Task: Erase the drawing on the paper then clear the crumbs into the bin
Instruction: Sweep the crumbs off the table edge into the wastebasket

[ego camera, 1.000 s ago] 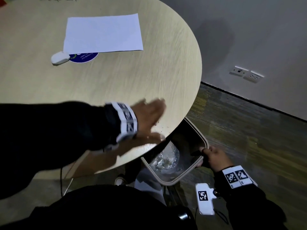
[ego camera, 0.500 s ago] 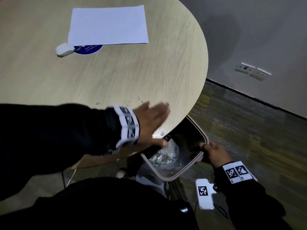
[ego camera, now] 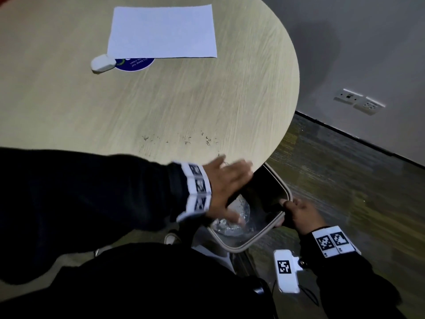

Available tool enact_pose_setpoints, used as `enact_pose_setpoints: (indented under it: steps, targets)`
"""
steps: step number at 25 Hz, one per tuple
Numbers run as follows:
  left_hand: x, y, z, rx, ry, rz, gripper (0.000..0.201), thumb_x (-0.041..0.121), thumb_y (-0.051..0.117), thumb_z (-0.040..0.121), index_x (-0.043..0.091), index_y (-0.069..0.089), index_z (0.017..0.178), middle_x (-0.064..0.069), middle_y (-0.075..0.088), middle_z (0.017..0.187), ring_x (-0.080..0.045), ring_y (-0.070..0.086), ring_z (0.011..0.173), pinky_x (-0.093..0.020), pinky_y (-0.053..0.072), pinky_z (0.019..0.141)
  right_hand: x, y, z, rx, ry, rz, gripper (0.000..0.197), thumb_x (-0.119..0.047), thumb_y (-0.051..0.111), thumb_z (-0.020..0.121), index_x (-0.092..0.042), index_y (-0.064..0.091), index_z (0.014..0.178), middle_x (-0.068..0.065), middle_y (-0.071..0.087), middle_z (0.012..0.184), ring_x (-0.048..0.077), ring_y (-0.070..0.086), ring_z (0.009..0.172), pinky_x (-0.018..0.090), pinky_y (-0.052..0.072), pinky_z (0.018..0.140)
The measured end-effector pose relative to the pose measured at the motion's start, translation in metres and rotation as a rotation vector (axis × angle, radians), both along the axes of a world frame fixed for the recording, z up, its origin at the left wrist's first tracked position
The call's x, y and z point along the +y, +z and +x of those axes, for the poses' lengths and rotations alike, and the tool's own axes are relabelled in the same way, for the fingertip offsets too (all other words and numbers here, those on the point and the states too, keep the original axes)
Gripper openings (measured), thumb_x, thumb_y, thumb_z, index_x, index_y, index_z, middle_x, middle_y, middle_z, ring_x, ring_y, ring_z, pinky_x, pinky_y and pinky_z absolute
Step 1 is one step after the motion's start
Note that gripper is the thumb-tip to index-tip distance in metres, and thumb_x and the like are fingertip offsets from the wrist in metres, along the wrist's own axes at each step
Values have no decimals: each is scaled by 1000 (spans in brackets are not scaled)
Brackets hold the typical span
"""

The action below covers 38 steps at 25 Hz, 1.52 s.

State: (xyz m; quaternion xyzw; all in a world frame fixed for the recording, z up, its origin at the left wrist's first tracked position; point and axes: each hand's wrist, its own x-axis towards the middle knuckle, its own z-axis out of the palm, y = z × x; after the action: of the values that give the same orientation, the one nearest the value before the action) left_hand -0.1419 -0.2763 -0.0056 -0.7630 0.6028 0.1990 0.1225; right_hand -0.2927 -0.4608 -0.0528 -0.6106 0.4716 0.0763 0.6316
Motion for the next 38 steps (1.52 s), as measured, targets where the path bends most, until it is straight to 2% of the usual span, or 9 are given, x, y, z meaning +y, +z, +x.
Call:
enact_pose_setpoints:
  steps: [5,12,14,16,19,22,26,33,38]
  targets:
    - [16,-1,81,-34,496,3,113,85,24,75,8,-8,152,-10,-15,160,-21,-12,147,-44,-6,116,1,1,0,14,-14,-10,21,1,44,96,7,52,78,13,55,39,19,55,31,19,46,35]
    - [20,-5,-21,55,31,67,106,82,19,81,10,-13,151,-8,-25,156,-20,-20,145,-50,-9,117,6,5,-5,9,-3,-10,19,1,42,97,9,51,83,14,53,38,18,54,29,19,45,35]
    - [21,0,-8,45,68,39,106,83,15,79,11,-11,151,-7,-21,158,-18,-16,146,-50,-10,117,6,9,-7,15,17,-15,19,-1,42,97,11,52,86,13,53,36,17,54,29,17,44,35]
    - [21,-1,29,-31,234,-6,108,84,14,76,10,-8,152,-9,-14,160,-20,-10,147,-50,-7,115,6,10,-8,12,22,-18,20,-2,42,97,16,52,94,14,53,37,18,54,31,17,45,36]
    - [22,-3,73,-52,444,20,109,83,25,79,8,-4,152,-10,-10,161,-21,-7,148,-49,-5,116,8,9,-6,17,13,-27,20,-2,44,97,15,54,95,14,54,37,18,55,31,18,46,36]
    - [22,-6,50,-19,317,45,112,84,28,79,7,-12,151,-12,-20,158,-24,-16,146,-47,-8,116,13,10,-4,15,-11,-10,17,0,44,96,9,53,85,12,54,38,19,55,30,20,46,35]
    - [33,-9,-11,32,33,63,109,85,15,77,10,-15,150,-8,-25,156,-20,-19,145,-49,-8,117,17,12,-5,7,-12,-2,19,1,44,96,7,51,80,13,54,37,19,54,30,20,46,34]
    - [46,-9,83,-52,543,-54,115,85,17,68,10,-3,153,-8,-10,161,-19,-8,148,-47,-4,116,26,9,-4,0,13,1,19,0,43,96,10,53,83,13,54,37,18,54,29,18,45,35]
    - [42,-5,10,31,145,35,113,86,20,76,8,-12,151,-12,-22,157,-24,-18,146,-49,-7,117,29,3,-6,-9,22,-10,19,-2,44,96,11,53,86,16,54,39,19,55,32,19,47,37]
